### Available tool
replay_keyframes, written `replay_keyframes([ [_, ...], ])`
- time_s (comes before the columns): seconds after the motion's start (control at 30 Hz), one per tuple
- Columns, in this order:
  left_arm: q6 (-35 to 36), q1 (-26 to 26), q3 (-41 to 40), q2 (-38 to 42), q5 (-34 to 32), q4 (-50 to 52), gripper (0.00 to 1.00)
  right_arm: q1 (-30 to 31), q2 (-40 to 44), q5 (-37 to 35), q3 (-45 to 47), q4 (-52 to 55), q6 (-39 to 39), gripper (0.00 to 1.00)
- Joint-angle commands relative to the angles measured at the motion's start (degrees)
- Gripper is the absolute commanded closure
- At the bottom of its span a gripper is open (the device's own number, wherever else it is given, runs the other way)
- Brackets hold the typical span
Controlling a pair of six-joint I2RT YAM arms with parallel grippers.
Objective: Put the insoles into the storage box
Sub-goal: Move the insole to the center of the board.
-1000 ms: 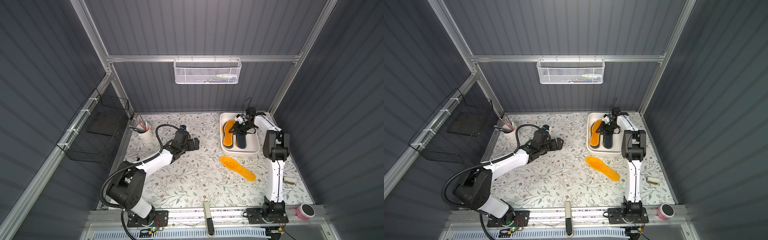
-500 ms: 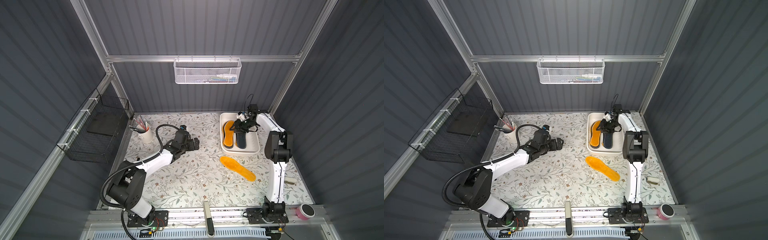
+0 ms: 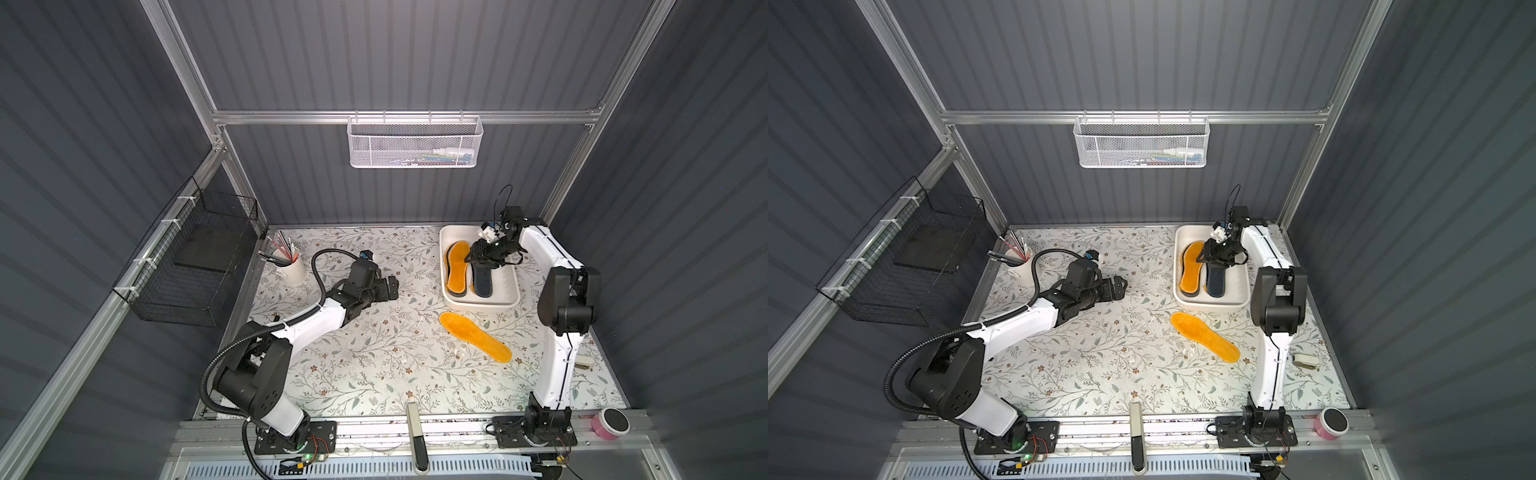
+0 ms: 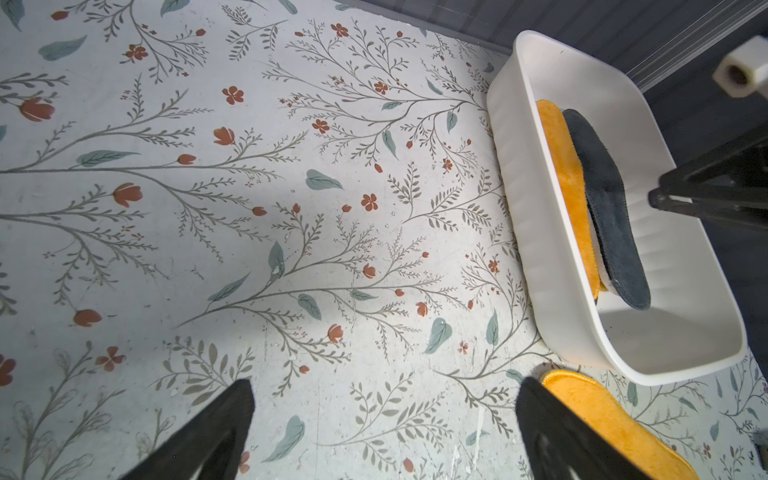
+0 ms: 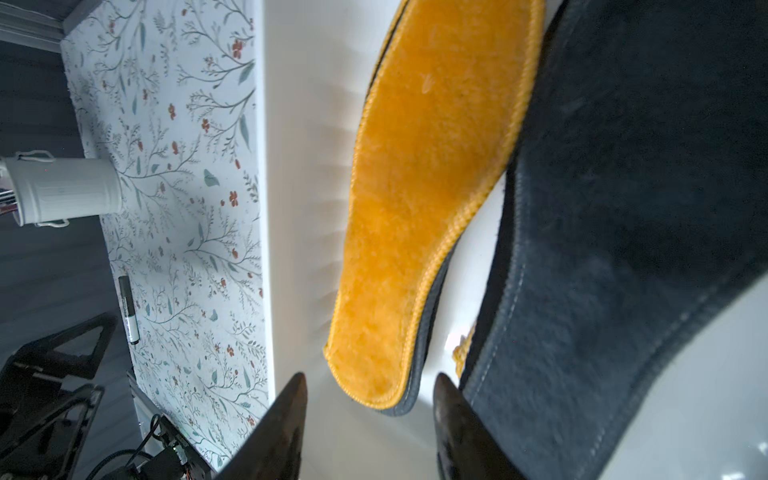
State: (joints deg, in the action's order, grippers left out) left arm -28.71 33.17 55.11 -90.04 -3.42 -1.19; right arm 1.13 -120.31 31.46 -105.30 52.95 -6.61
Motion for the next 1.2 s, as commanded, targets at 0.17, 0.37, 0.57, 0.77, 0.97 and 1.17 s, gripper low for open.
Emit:
replay_keyframes([
  [0.17,-0.41,-0.47,1.48,-1.32,0.78,1.10,0.00,1.08,14.51,0.07,17.34,-6.07,0.44,0.50],
  [0.37,-1.13,-0.47,1.56,-2.31,1.23,0.86,0.00,6.17,24.36,-5.69,30.66,-9.48,-2.81,0.50],
  [0.57,-2.17,-0.47,0.93,-2.61,2.97,0.54,0.00,13.04,31.78,-13.66,41.23,-10.63,-8.45,0.48],
  [0.77,-2.26,-0.56,-0.40,-1.32,1.43,0.87,0.00,18.07,38.05,-16.50,49.60,-13.43,-15.68,0.47],
  [0.97,-2.16,-0.56,0.81,-1.00,1.73,1.77,0.00,20.29,42.73,-18.46,56.94,-16.73,-21.54,0.44],
  [1.17,-4.29,-0.56,0.96,-1.96,2.89,1.97,0.00,21.18,44.24,-21.98,59.52,-16.03,-24.60,0.40],
])
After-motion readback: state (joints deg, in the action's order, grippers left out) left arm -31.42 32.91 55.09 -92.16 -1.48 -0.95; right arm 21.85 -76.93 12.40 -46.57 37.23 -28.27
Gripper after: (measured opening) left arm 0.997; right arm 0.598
